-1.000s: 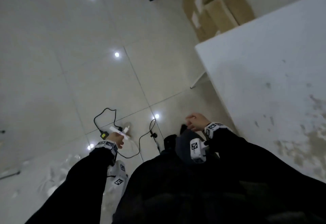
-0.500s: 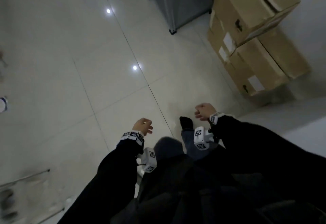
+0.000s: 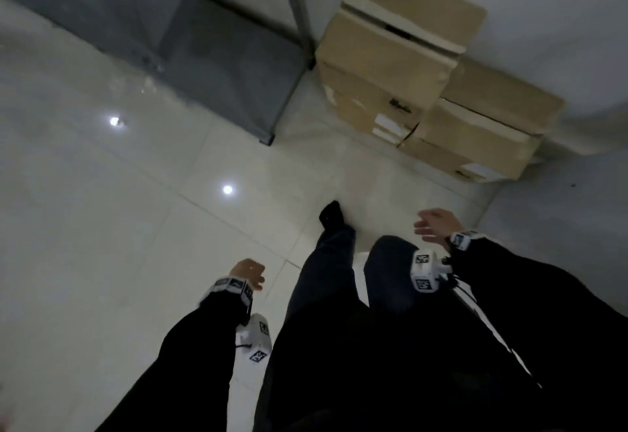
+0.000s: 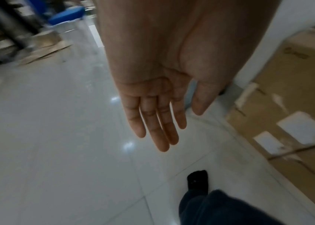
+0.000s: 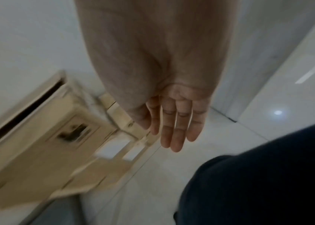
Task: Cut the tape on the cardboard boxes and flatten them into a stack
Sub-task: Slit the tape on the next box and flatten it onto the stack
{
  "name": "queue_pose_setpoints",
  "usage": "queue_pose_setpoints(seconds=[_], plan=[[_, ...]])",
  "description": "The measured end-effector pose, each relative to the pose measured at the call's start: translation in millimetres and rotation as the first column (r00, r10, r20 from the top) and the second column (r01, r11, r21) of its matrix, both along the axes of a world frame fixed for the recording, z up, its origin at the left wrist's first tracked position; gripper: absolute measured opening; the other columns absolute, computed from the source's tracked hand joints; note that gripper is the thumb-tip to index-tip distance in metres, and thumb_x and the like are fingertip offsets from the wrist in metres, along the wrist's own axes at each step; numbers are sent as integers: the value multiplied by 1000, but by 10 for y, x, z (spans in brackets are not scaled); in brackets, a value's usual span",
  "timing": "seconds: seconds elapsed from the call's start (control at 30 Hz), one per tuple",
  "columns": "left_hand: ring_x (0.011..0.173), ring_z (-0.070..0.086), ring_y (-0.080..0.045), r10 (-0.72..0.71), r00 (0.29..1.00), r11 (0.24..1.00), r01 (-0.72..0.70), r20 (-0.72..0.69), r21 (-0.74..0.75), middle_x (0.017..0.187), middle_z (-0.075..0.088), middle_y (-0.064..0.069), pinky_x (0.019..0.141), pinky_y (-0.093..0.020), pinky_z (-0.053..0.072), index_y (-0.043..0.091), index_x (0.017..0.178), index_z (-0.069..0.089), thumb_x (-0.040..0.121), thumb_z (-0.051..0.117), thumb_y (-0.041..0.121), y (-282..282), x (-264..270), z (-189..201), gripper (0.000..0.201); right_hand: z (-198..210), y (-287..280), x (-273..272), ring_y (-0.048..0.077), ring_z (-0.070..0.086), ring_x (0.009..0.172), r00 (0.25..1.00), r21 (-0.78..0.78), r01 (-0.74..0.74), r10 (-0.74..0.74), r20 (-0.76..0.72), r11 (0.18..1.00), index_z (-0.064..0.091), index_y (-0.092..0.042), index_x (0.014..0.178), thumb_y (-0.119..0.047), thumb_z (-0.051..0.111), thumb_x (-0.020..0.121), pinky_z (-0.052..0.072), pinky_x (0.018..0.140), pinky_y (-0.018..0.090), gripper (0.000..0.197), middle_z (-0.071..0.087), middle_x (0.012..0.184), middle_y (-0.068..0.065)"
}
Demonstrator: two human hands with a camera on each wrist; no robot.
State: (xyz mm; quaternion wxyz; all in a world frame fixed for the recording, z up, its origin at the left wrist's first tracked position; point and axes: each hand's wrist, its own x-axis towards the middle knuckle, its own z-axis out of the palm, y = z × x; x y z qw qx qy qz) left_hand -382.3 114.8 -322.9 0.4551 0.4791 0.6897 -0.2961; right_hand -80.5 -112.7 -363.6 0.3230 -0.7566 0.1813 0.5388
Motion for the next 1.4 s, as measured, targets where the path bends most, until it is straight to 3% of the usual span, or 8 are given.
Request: queue_pose_setpoints(seconds=[0.13,0.4,0.63,0.7,0.8,1.17,1.3,1.4], plan=[[89,66,-34,-451,891,887,442,49,135,99,68,-20,82,-37,53,0,100,60,95,49,17,944,993,-331,20,-83,-117,271,20,56,57,959,-164,276,-284,-24,947,52,-9,106,-12,43,100,42,56,28,12,55,70,8],[101,57,-28,-718,653,661,534,239,528,108,62,-16,84,-31,42,4,113,58,95,51,14,2052,3687,-588,22,-641,734,1312,19,50,69,875,-49,481,-476,86,875,57,1,112,-27,41,100,41,65,30,34,54,87,13],[128,46,-30,-520,790,838,400,325,370,142,46,-14,106,-34,34,5,140,39,80,60,64,2434,4946,-1285,87,-857,1668,2397,24,45,126,790,188,501,-535,298,845,37,-13,141,-76,44,71,33,107,38,95,45,140,8],[131,43,-31,-505,801,854,412,320,317,145,43,-15,111,-37,30,4,141,39,69,53,81,2406,5044,-1390,106,-859,1780,2510,27,35,136,822,165,429,-459,337,888,29,-12,147,-64,44,87,25,108,30,81,37,148,11],[131,42,-34,-592,775,791,507,222,342,145,42,-19,108,-36,32,0,139,41,89,44,64,2333,5057,-1350,80,-920,1739,2583,28,32,139,867,86,352,-359,345,932,30,-12,147,-52,32,98,25,107,28,63,34,151,12],[118,54,-29,-535,709,813,284,460,508,128,58,-13,95,-30,40,8,127,57,92,50,53,1784,3722,294,57,430,1208,1396,19,49,122,778,248,406,-475,411,879,47,-20,136,-70,40,85,35,109,39,71,53,131,-2],[120,52,-26,-571,609,804,279,551,525,130,57,-10,94,-26,37,11,127,55,95,47,49,1391,3152,1018,51,1216,744,624,7,55,86,709,329,453,-559,430,829,54,-23,120,-54,38,96,46,73,18,42,58,98,-9],[118,54,-25,-583,520,809,302,624,504,127,59,-8,96,-28,39,11,126,56,94,48,49,1012,2796,1403,51,1694,325,25,7,56,86,655,304,471,-559,508,828,59,-22,113,-52,35,97,43,71,17,41,62,95,-10]])
